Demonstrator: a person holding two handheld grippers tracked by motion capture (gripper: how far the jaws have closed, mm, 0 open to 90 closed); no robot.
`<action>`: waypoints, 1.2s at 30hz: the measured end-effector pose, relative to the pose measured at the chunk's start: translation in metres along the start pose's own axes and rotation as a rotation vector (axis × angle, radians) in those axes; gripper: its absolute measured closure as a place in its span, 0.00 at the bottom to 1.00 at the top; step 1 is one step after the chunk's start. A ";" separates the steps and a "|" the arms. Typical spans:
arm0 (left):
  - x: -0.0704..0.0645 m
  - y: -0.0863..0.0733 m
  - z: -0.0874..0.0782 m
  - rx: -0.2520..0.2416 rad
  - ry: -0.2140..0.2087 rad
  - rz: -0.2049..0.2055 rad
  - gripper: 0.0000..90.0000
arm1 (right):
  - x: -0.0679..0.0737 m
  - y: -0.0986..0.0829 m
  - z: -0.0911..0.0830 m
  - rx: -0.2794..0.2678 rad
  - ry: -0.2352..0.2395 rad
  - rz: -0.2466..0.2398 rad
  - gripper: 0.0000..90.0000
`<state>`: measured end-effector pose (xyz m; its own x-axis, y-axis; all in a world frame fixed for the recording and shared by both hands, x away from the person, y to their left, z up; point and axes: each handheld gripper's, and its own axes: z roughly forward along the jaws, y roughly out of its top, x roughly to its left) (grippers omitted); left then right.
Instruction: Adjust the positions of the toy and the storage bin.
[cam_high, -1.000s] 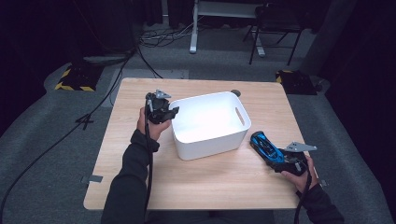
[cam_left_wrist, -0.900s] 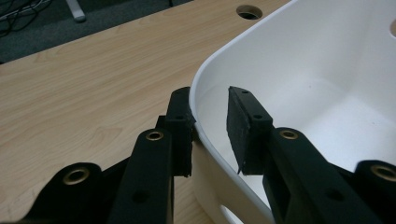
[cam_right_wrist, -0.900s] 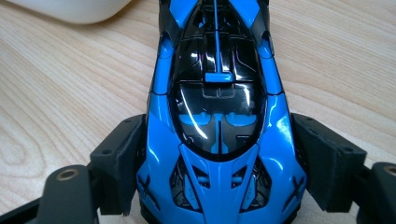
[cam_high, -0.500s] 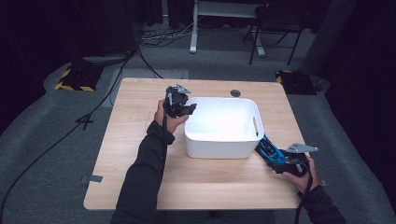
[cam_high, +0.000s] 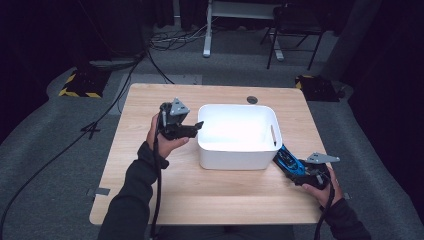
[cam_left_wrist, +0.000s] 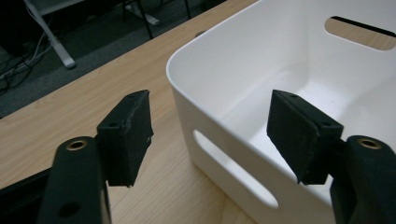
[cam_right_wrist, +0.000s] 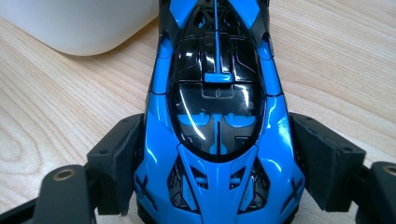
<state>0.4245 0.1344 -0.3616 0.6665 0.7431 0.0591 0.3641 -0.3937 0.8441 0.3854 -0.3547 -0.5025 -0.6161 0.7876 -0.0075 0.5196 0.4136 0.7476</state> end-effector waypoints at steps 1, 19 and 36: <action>-0.001 -0.005 -0.006 -0.011 0.000 -0.005 0.32 | -0.001 0.000 0.000 0.002 0.002 -0.007 0.26; -0.034 -0.119 -0.020 0.183 -0.054 0.103 0.19 | -0.003 -0.001 -0.001 -0.007 0.018 -0.015 0.27; -0.042 -0.165 -0.009 0.272 -0.129 0.074 0.17 | -0.004 -0.002 -0.002 -0.006 0.023 -0.009 0.27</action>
<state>0.3305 0.1725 -0.4989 0.7685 0.6391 0.0317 0.4609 -0.5872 0.6654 0.3858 -0.3592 -0.5023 -0.6341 0.7733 0.0011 0.5105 0.4175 0.7517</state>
